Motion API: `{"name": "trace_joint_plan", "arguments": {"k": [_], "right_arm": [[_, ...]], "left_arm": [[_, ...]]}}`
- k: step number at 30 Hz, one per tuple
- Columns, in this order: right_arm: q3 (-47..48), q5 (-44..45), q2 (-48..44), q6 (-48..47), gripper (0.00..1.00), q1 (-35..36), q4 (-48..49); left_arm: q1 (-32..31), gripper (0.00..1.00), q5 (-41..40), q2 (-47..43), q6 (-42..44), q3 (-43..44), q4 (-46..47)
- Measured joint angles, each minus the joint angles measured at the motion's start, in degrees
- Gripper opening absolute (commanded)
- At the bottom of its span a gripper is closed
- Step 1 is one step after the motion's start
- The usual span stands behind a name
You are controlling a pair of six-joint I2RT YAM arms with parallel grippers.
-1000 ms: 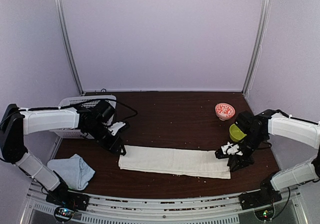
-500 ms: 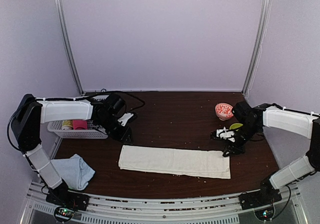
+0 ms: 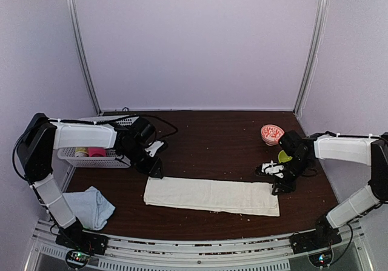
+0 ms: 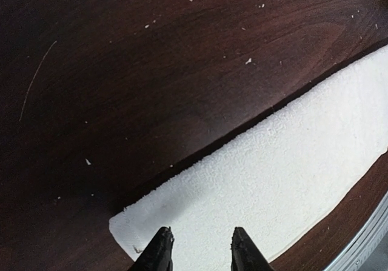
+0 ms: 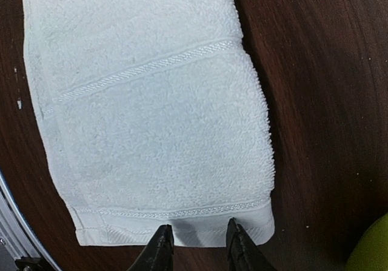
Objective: Roll the towels
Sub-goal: Move the towel to the center of the board.
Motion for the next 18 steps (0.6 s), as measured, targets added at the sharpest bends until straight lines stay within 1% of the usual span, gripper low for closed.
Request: {"name": "trace_joint_plan", "arguments": {"k": [4, 10, 16, 18], "right_arm": [[0.02, 2.12, 4.15, 1.57, 0.31, 0.00, 2.38], [1.38, 5.20, 6.86, 4.48, 0.31, -0.09, 5.42], [8.09, 6.54, 13.66, 6.21, 0.31, -1.18, 8.07], [11.26, 6.58, 16.37, 6.43, 0.31, -1.64, 8.48]], "left_arm": [[-0.44, 0.31, -0.74, 2.58, -0.57, 0.00, 1.03], [-0.46, 0.30, -3.45, 6.29, -0.66, 0.39, 2.03], [0.00, 0.27, -7.17, 11.10, -0.55, 6.40, 2.89], [0.52, 0.30, -8.94, 13.42, -0.22, 9.70, 3.06]]}}
